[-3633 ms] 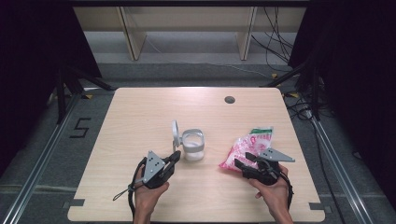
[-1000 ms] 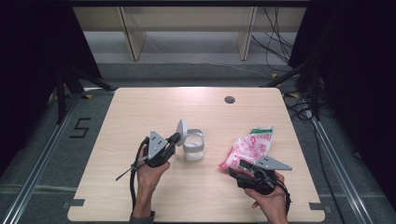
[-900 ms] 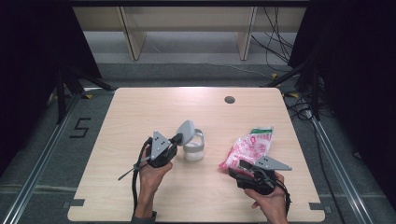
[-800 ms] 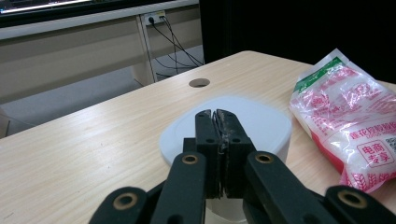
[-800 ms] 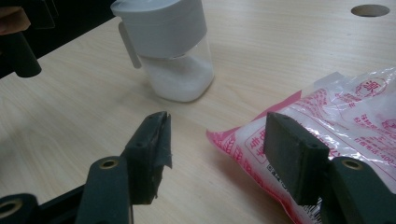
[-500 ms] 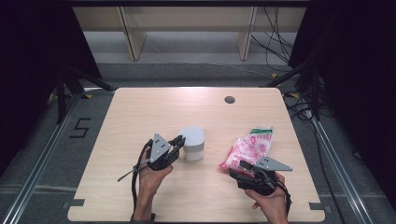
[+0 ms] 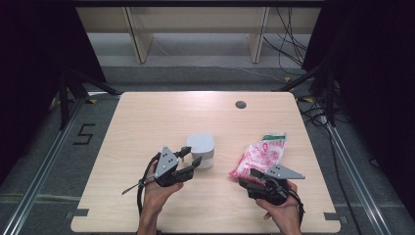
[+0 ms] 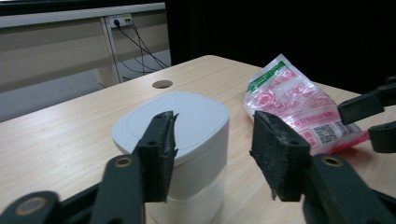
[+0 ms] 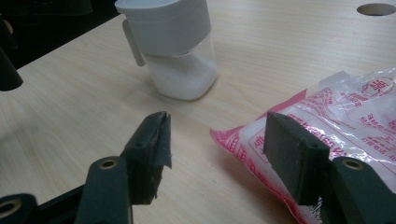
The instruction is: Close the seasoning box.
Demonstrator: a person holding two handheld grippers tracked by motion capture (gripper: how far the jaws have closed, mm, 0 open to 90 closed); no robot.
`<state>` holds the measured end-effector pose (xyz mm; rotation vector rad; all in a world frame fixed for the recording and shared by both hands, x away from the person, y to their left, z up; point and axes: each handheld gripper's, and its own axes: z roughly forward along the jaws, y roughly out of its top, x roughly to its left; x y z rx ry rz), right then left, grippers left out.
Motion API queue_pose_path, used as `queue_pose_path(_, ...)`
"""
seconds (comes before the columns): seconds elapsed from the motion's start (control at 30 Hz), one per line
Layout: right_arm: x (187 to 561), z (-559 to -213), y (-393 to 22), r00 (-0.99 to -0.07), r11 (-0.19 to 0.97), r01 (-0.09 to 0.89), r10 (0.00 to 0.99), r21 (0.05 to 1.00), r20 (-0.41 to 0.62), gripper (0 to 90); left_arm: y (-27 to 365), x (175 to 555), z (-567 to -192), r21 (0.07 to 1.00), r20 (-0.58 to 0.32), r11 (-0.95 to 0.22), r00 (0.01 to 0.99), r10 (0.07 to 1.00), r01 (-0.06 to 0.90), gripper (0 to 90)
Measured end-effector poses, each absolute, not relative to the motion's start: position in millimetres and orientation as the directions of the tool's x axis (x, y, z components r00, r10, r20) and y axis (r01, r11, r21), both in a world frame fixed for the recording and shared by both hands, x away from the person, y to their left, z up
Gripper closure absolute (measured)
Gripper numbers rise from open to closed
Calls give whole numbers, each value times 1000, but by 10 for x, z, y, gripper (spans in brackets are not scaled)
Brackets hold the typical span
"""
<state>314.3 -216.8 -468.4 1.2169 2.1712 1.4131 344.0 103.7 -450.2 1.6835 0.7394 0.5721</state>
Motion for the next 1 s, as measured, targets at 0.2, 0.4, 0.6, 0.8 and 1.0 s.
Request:
queue_pose_path(0.2,3117,-4686,-2156,-605,152,500,765,852,219,411,1027,3387,-4527,977,-1,-143,676,736,157,368)
queue_pose_path(0.4,3125,-4696,-2162,-620,169,487,758,857,203,411,1009,3327,-4556,977,-11,-136,672,741,165,322)
queue_pose_path(0.6,3109,-4683,-2174,-617,168,488,760,857,202,410,922,3264,-4613,975,11,-162,694,720,153,310)
queue_pose_path(0.8,3111,-4697,-2172,-616,169,485,763,858,198,410,887,3210,-4636,975,30,-176,703,711,136,299)
queue_pose_path(1.0,3103,-4687,-2188,-610,179,492,769,852,191,410,867,3158,-4667,976,27,-173,708,706,135,299)
